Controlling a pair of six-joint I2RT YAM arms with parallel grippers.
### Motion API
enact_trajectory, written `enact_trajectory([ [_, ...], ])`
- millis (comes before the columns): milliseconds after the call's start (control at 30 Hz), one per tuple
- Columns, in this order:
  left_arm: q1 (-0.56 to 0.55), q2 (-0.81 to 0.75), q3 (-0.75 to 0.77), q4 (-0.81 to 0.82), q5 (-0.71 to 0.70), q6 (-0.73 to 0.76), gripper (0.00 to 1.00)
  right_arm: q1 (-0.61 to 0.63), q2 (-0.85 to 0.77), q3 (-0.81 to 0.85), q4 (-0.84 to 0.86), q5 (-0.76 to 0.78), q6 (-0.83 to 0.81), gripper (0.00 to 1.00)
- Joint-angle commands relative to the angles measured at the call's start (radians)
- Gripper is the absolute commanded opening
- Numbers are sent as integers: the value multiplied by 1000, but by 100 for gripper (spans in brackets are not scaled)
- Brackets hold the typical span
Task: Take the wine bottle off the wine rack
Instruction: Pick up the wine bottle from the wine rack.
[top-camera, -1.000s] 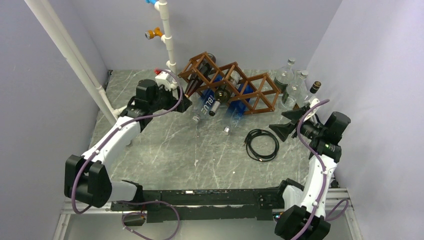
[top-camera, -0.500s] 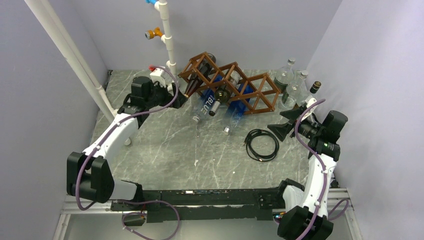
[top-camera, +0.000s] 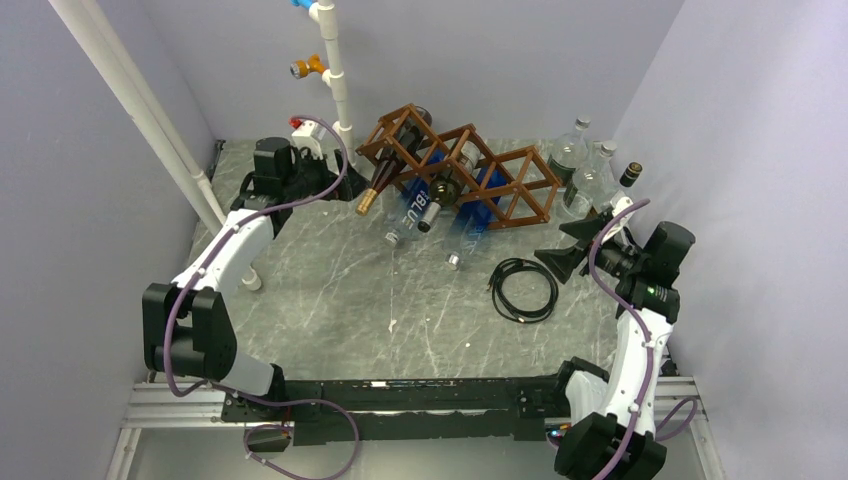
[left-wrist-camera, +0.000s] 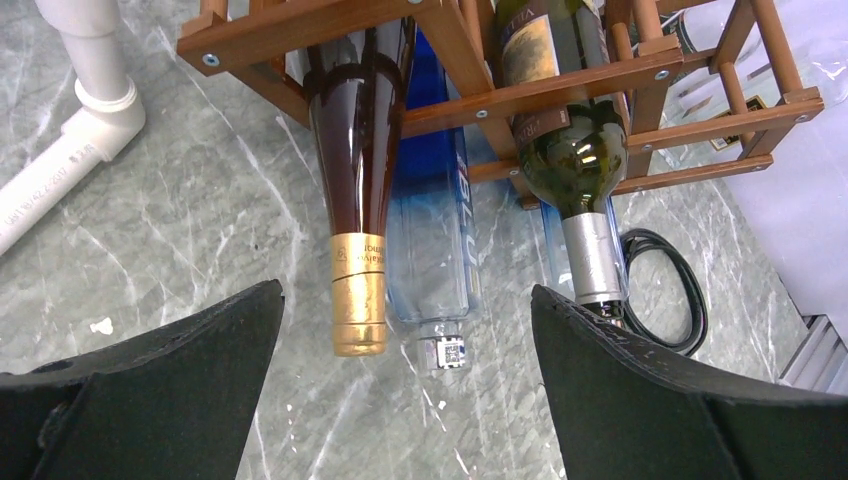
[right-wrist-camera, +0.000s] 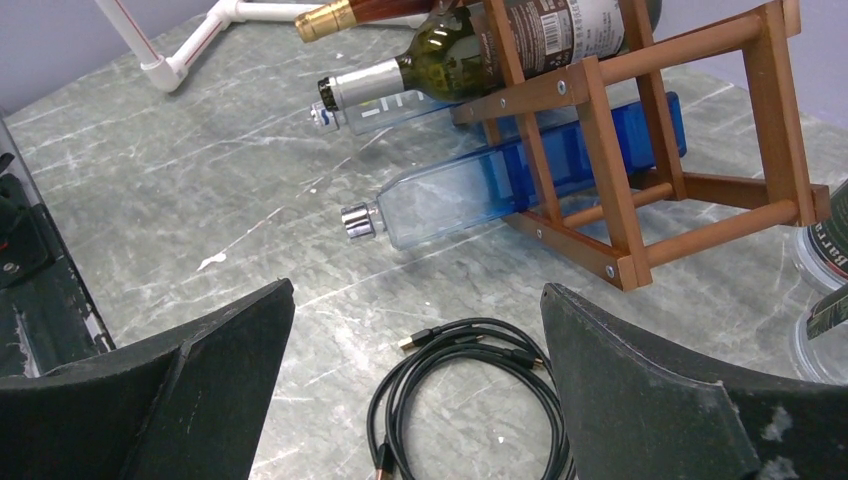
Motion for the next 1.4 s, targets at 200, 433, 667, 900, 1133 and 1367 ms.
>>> enact_trajectory([
  [200, 1, 22, 75, -14, -23, 36, 99, 4, -30, -17, 44, -1, -16, 97],
  [433, 1, 44, 62, 43, 3, 39, 100, 3, -39, -29, 60, 6, -13, 97],
  [667, -2, 30, 2, 173, -4, 104, 99, 3, -40, -35, 70, 0, -9, 97],
  [900, -8, 12, -57, 264, -29, 168, 100, 4, -42, -35, 66, -2, -12, 97],
  [1133, -10, 87, -6, 246, 23, 201, 100, 5, -42, -38, 70, -7, -12, 97],
  [1367, -22, 170, 20, 281, 91, 219, 100, 5, -40, -40, 70, -5, -15, 97],
])
